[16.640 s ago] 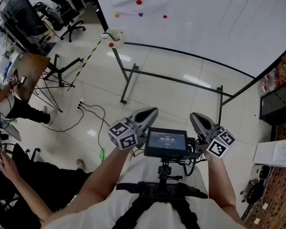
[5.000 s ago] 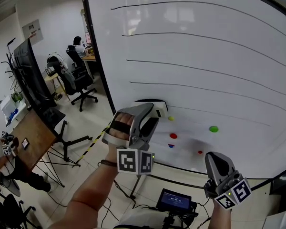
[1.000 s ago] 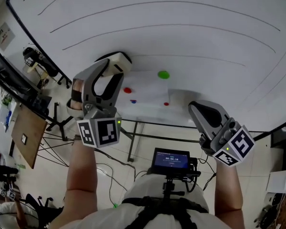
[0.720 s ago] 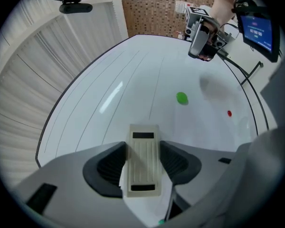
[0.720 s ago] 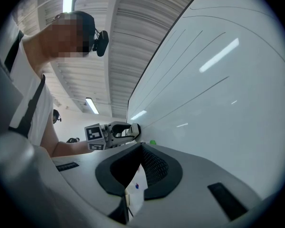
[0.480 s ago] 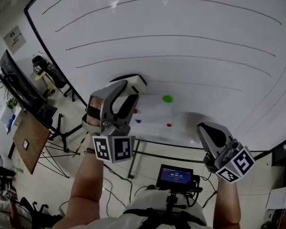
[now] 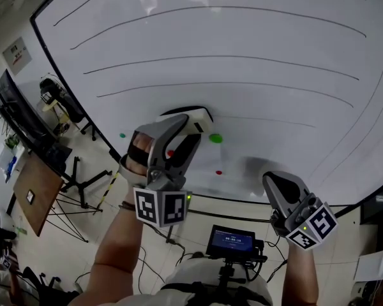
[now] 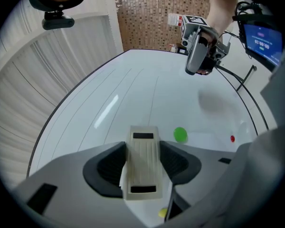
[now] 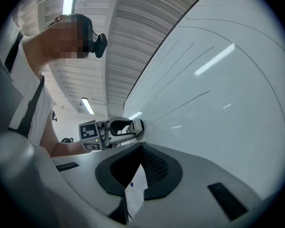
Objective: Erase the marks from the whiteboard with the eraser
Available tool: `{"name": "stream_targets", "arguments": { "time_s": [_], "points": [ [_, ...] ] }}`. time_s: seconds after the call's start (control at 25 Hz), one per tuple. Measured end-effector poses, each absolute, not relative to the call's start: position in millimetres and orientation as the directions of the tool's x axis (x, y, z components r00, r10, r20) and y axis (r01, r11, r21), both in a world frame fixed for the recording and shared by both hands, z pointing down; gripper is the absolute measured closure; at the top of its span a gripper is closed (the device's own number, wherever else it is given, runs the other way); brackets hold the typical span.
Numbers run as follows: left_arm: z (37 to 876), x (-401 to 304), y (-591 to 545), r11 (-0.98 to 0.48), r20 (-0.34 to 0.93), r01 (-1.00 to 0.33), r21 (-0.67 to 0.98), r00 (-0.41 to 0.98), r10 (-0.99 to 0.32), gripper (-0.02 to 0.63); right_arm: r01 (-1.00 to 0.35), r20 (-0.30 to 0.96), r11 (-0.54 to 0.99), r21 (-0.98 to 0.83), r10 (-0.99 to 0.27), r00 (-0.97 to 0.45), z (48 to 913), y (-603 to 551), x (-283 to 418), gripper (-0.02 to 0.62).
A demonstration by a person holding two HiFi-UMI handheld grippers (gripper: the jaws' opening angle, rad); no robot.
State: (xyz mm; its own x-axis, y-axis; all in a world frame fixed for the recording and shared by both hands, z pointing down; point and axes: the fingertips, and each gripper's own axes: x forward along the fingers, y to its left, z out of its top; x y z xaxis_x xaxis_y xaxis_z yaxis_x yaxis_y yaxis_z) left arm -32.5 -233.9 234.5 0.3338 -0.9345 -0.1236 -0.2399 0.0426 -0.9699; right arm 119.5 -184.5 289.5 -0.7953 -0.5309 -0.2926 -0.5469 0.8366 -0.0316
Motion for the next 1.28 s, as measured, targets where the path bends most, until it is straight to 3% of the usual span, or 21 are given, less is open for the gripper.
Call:
{"name": "stream_targets", "arguments": {
  "time_s": [0.2,0.56,1.28],
  "points": [
    [245.4,-39.3,-234.1,0.035,-0.098,-0.204,-0.978,0.307,-0.947,0.347,-0.529,-0.294,0.848,-0.037,-0.515,-0.805,290.2,-184.9,114.1,0.578],
    [241.8,-66.7,-233.8,0.062,-0.126,-0.279,-0.958,0.218,-0.968,0.347,-0.52,-0.292,0.852,-0.054,-0.512,-0.808,295.8,-182.3,115.0,0.578],
    [241.0,15.2,-230.8,0.032,-0.117,-0.221,-0.975,0.386,-0.915,0.348,-0.564,-0.301,0.824,-0.055,-0.553,-0.777,295.1,-181.9,142.6,0.578]
  ]
}}
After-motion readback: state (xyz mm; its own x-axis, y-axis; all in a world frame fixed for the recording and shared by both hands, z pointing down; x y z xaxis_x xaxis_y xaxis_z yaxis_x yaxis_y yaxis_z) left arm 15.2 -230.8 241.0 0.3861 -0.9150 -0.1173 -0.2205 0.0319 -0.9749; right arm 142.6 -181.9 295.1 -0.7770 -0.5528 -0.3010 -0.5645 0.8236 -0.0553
